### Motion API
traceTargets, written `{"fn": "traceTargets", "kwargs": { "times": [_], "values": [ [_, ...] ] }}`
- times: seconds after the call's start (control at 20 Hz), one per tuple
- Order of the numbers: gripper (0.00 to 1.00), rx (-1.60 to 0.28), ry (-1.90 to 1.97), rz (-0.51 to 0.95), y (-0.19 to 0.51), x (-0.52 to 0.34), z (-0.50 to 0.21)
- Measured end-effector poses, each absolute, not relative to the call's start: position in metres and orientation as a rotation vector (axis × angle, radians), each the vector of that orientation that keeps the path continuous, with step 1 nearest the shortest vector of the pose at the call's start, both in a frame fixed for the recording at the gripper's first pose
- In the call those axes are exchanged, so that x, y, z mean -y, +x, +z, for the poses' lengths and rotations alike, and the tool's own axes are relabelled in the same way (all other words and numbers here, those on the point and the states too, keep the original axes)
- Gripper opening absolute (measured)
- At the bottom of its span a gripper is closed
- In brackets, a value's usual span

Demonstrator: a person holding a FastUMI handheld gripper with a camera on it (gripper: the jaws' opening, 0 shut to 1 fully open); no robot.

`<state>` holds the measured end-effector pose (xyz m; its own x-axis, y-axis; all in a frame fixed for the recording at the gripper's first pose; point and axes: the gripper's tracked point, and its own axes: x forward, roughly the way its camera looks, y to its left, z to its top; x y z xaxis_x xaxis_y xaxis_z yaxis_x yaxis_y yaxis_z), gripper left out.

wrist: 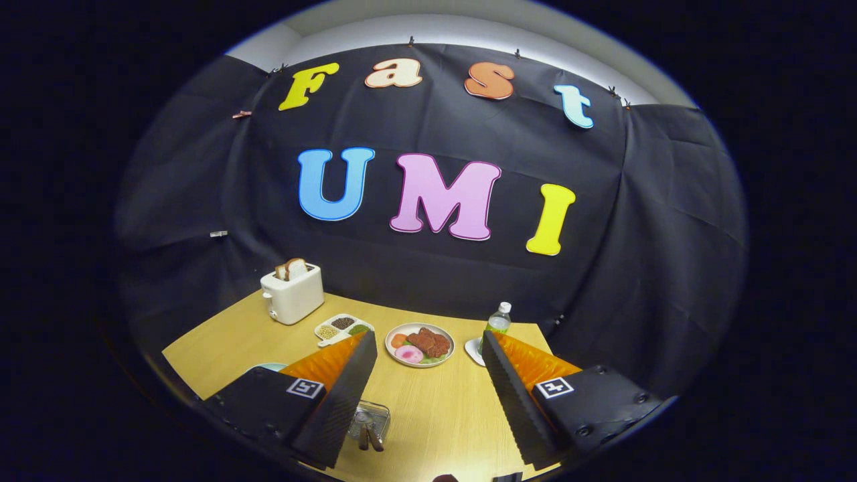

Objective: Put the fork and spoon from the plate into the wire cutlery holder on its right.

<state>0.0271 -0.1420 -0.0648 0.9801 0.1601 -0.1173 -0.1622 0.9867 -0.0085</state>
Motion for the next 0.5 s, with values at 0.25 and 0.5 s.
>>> {"fn": "traceTargets", "kwargs": {
  "times": [0.25, 0.5],
  "values": [
    [0.99, -0.097, -0.054, 0.201, 0.018, 0.146, -0.068],
    [0.98, -0.090, -0.056, 0.233, 0.009, 0.153, -0.072]
  ]
}}
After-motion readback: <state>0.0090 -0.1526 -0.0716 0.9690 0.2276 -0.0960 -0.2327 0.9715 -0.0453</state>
